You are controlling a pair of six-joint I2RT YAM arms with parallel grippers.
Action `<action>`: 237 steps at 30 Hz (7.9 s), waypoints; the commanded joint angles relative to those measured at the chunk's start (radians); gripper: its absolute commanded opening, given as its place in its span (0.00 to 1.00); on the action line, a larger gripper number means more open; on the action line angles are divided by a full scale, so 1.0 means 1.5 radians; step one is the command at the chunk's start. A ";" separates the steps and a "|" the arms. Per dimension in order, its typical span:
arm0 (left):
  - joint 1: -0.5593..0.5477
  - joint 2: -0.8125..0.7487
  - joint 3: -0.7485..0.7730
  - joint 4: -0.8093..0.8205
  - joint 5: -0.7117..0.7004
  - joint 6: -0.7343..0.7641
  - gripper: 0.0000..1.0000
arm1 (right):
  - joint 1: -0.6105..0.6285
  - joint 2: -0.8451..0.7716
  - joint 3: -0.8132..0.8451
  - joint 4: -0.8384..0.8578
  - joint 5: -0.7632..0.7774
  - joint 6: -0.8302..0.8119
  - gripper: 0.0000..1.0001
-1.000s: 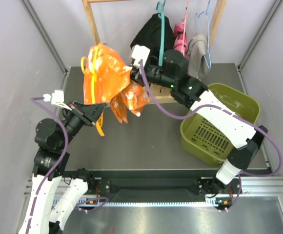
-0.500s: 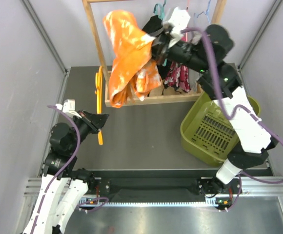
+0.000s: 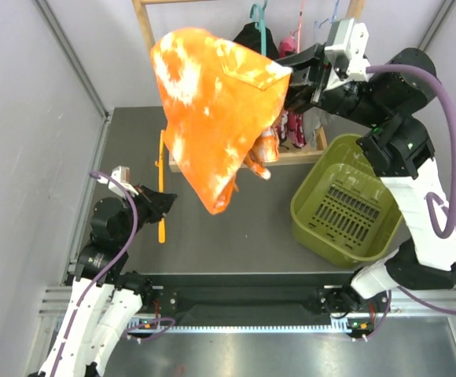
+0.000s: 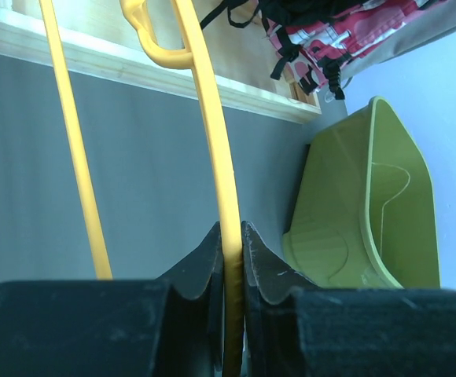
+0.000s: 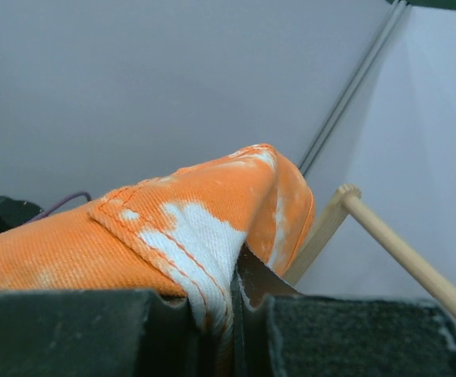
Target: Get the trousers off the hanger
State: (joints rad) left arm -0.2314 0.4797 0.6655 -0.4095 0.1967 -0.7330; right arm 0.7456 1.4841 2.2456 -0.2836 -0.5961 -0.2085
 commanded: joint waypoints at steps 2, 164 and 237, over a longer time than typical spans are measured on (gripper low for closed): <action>0.002 -0.011 0.021 0.067 0.027 0.024 0.00 | -0.029 -0.052 -0.046 0.046 -0.076 -0.017 0.00; 0.024 0.536 0.684 0.134 0.008 0.067 0.85 | -0.672 -0.576 -1.105 0.114 -0.036 0.077 1.00; -0.284 0.760 0.994 0.278 -0.370 0.452 0.00 | -0.683 -0.622 -1.010 0.039 -0.296 -0.016 1.00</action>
State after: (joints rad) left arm -0.6632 1.7462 2.1693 -0.2546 -0.3641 -0.0463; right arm -0.2695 0.5564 0.6777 -0.2348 -0.9211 -0.1585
